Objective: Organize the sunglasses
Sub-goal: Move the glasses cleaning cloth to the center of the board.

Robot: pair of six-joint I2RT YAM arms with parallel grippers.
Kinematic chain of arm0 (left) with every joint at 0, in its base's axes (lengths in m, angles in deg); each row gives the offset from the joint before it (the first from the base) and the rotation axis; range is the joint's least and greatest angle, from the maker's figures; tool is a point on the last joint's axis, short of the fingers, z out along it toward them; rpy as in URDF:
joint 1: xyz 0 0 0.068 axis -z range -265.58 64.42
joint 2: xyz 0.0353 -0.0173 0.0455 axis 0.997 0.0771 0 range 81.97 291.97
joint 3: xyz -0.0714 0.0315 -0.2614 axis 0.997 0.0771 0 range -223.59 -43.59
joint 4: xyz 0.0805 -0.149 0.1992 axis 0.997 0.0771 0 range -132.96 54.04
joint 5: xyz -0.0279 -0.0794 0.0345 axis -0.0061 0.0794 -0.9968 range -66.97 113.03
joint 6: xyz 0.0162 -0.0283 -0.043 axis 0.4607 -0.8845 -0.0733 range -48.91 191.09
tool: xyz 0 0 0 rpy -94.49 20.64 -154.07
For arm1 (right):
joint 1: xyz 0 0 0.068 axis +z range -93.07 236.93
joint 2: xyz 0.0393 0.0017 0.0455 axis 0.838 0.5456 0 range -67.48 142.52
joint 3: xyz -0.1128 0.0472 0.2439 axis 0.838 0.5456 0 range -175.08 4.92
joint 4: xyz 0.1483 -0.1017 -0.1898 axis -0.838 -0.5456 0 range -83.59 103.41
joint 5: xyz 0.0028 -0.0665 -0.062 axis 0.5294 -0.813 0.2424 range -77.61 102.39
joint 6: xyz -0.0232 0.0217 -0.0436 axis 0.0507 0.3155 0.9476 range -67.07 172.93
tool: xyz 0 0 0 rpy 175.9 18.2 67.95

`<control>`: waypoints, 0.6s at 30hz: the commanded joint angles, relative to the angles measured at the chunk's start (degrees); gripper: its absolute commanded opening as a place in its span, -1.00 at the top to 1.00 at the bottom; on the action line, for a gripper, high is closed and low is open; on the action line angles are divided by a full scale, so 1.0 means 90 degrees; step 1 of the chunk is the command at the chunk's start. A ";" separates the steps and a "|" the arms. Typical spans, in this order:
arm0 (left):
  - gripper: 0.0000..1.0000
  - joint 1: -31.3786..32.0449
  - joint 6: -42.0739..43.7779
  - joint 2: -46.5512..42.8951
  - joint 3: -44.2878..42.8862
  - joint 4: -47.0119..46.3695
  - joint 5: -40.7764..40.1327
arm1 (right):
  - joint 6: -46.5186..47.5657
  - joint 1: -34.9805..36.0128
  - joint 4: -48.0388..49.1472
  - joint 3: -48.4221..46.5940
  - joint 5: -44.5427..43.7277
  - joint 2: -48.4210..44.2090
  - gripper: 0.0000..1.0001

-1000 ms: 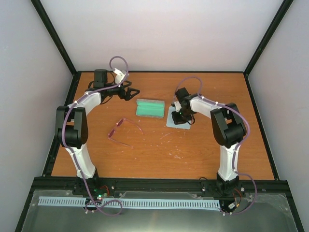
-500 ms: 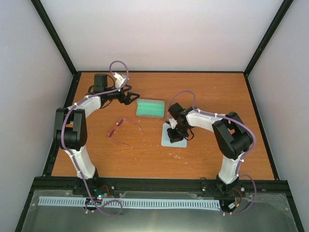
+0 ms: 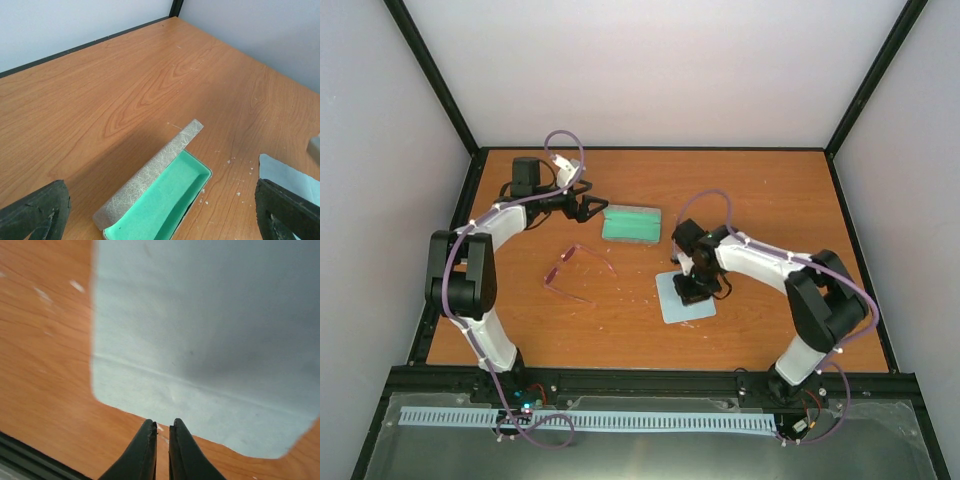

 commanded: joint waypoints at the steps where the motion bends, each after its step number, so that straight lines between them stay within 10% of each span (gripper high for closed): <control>1: -0.99 -0.0002 -0.0087 -0.0253 -0.0208 -0.0048 0.0222 | 0.0044 0.0092 -0.0261 -0.1088 -0.0930 -0.0817 0.78; 7: -0.99 0.0283 0.0185 -0.0185 -0.0751 0.0519 0.0185 | -0.0681 -0.0053 0.0185 -0.1581 -0.3315 -0.1381 0.93; 11: -0.99 0.0832 0.0520 -0.0160 -0.1044 0.1144 -0.0638 | -0.0347 -0.1105 0.0633 -0.1120 -0.1045 -0.1243 0.84; 15: -0.99 0.1336 0.0543 0.0119 -0.1501 0.1917 -0.1557 | 0.0295 -0.1743 0.0505 -0.0897 0.0028 -0.0735 0.06; 18: -0.99 0.1639 0.0484 0.0442 -0.1978 0.2499 -0.2152 | 0.0769 -0.1889 0.0326 -0.0917 0.0043 -0.0496 0.25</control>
